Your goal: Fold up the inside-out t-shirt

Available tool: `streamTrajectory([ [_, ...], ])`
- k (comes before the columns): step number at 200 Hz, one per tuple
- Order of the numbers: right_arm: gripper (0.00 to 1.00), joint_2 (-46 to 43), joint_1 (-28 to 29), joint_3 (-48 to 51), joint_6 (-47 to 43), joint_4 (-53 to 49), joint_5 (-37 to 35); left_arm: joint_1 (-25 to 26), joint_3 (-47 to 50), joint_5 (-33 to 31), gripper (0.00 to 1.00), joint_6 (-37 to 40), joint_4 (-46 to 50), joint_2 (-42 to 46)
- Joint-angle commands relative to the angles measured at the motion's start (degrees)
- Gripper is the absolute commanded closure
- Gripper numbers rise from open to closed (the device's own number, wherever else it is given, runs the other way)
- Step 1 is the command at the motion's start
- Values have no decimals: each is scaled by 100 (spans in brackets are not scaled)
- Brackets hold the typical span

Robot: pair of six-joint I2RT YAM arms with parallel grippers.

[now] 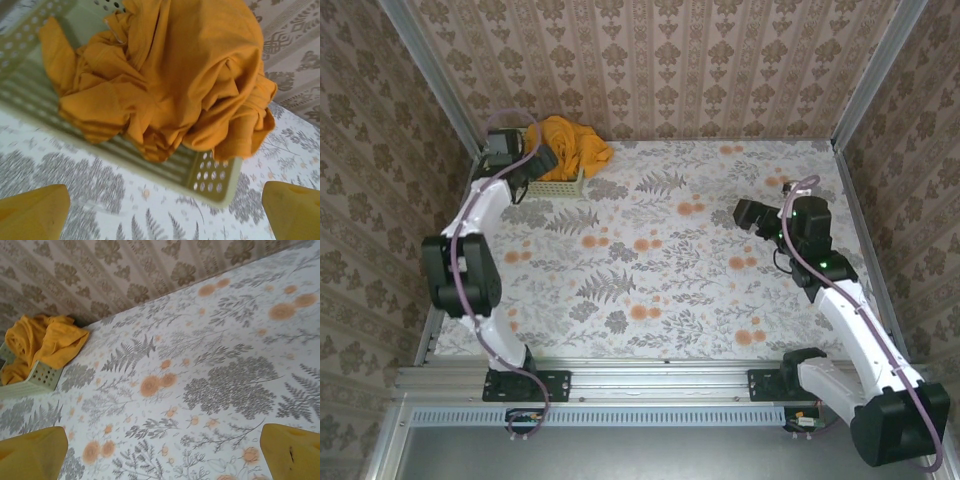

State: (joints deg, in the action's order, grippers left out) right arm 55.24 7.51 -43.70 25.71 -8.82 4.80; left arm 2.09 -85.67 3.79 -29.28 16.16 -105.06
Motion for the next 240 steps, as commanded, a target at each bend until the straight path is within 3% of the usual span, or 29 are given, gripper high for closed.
streamTrajectory([
  [1,0,302,276,-26,-138,193,-51,74,-908,258,0,238,260,-743],
  [77,0,1461,1010,-255,-397,648,-497,336,-4099,210,1,479,1211,-3261],
  [92,0,1655,1077,-352,-462,634,-524,329,-4497,275,5,414,1262,-3592],
  [108,0,1754,1153,-402,-515,610,-605,330,-4869,357,13,394,1258,-3867],
  [133,0,1761,1250,-402,-542,592,-696,306,-5405,436,35,406,1266,-4157],
  [166,0,1594,1313,-399,-568,416,-794,110,-5947,807,78,-104,1588,-4172],
  [186,0,1354,1346,-378,-601,268,-897,-39,-5850,960,96,-470,1625,-3749],
  [195,0,1251,1350,-351,-588,229,-925,-74,-5821,968,100,-434,1618,-3544],
  [240,0,838,1367,-305,-438,-35,-1026,-131,-5924,827,100,-54,1894,-2514],
])
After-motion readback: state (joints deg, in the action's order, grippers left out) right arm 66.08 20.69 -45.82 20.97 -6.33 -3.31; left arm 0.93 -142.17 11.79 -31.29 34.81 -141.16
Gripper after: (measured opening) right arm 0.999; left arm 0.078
